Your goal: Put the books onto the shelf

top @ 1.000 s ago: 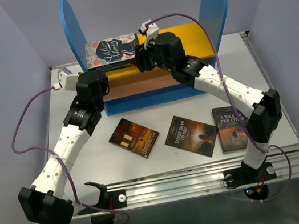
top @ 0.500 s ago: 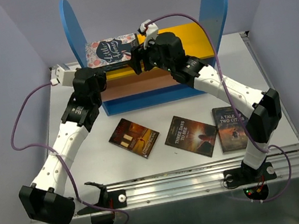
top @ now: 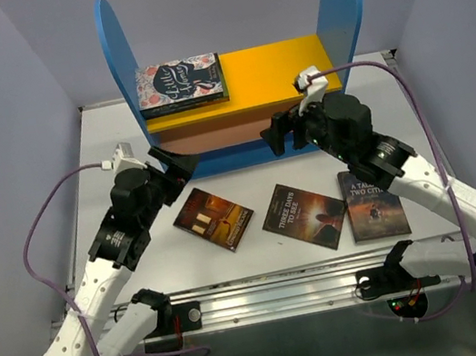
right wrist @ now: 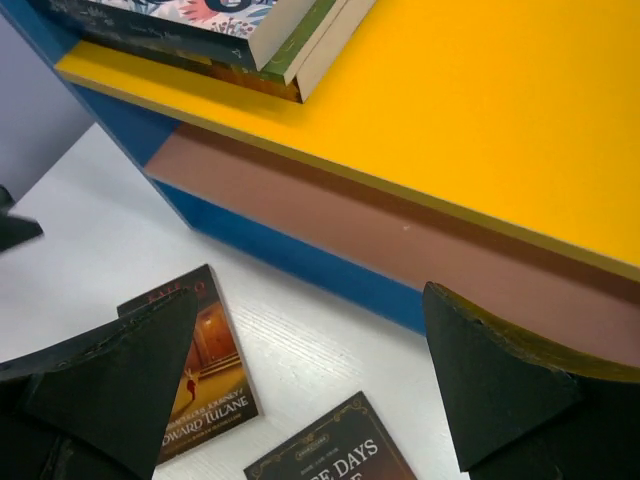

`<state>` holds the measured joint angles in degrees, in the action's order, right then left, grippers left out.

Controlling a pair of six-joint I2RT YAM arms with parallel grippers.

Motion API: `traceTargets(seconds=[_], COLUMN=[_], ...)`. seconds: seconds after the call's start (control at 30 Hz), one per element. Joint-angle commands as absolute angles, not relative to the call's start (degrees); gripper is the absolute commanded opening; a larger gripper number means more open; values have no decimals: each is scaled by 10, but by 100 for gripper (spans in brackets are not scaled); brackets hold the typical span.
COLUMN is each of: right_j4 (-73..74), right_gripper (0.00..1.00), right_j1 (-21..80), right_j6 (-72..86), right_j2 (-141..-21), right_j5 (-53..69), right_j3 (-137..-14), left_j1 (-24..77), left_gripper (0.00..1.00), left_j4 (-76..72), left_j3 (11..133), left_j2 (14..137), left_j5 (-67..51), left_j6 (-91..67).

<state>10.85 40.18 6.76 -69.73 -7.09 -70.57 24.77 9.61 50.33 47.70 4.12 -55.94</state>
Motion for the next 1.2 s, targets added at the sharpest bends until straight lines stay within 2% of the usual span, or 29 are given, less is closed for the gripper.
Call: traceTargets(seconds=[0.0,0.03,0.13,0.27,0.37,0.43,0.6,0.77,0.8,0.83,1.0,1.17], right_j4=[105,102,83,14,-33,-26,-51,-79,-80,-81,-82,-78], right_gripper=[100,100,100,100,100,100,100,100,100,100,100,97], right_j1=[404,404,404,411,425,430,430,456,456,462,468,468], right_j6=[95,101,113,139,126,119,134,161,164,165,192,255], right_j2=[-649,-645,-666,-724,-810,-877,-956,-1013,-1020,-1027,-1053,-1041], right_j5=[-12,16,113,180,177,171,196,225,224,227,243,313], right_j3=[-598,-583,-529,-503,-501,-532,-566,-572,-572,-572,-577,-592], left_j1=[257,261,263,262,263,263,262,262,261,261,261,261], left_gripper=[96,99,99,99,99,99,99,82,74,69,64,62], left_j4=[183,211,243,215,165,127,77,54,53,53,59,62], left_j3=[430,418,353,250,166,146,122,122,123,122,122,127], left_j2=[435,422,366,321,319,330,391,424,426,425,427,442], left_j5=[-15,-7,14,-1,-31,-39,-25,-15,-11,-7,13,23], left_j6=[-558,-563,-612,-663,-704,-718,-725,-736,-745,-750,-786,-809])
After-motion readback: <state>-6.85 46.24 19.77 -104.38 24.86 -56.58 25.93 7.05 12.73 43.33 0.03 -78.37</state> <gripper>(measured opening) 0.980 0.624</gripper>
